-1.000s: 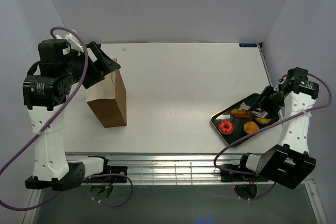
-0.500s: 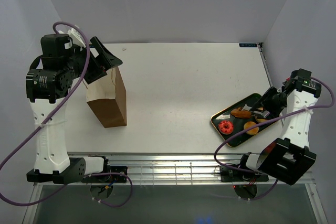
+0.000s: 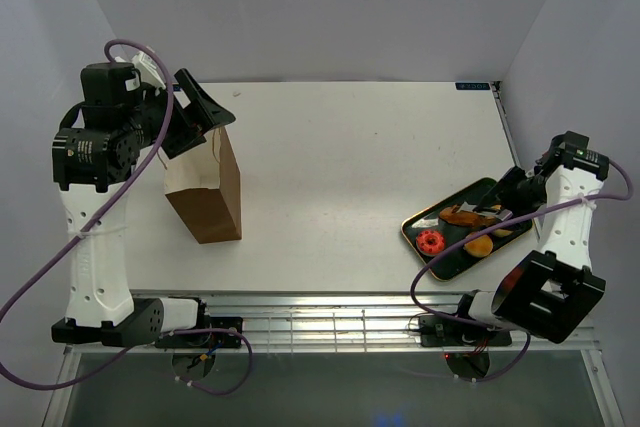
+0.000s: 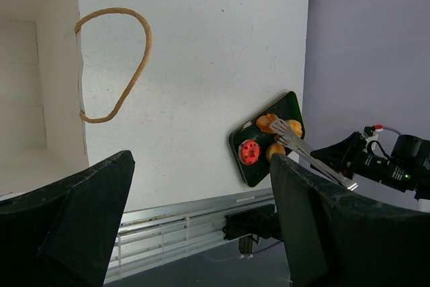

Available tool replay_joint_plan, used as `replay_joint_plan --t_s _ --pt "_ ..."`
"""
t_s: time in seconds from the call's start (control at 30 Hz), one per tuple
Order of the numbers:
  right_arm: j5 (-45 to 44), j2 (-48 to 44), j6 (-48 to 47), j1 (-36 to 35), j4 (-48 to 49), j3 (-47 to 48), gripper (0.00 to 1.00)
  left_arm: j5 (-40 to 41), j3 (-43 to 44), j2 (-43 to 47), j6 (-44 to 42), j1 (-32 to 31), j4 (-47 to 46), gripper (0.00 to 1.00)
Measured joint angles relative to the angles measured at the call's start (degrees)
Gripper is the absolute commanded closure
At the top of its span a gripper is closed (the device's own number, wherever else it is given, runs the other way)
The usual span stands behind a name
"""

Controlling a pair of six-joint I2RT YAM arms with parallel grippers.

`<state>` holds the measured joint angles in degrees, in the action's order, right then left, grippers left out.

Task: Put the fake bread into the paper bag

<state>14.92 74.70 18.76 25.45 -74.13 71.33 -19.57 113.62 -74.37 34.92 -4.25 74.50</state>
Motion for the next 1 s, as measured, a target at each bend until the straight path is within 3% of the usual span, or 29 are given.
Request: replay_joint_plan --t_s 0.6,0.9,1.0 --pt "0.66 1.75 0.96 -0.02 3.58 -3.23 0.43 0.07 0.00 -0.22 -0.44 0.00 -0.02 0.07" --pt "1.49 2.29 1.88 0.00 5.46 -3.74 0.64 0.09 0.00 -0.22 -0.46 0.00 -0.02 0.07" --pt "1.49 2.25 2.23 0.00 5.64 -3.74 0.66 0.09 0.00 -0.22 -0.46 0.00 -0.04 0.07"
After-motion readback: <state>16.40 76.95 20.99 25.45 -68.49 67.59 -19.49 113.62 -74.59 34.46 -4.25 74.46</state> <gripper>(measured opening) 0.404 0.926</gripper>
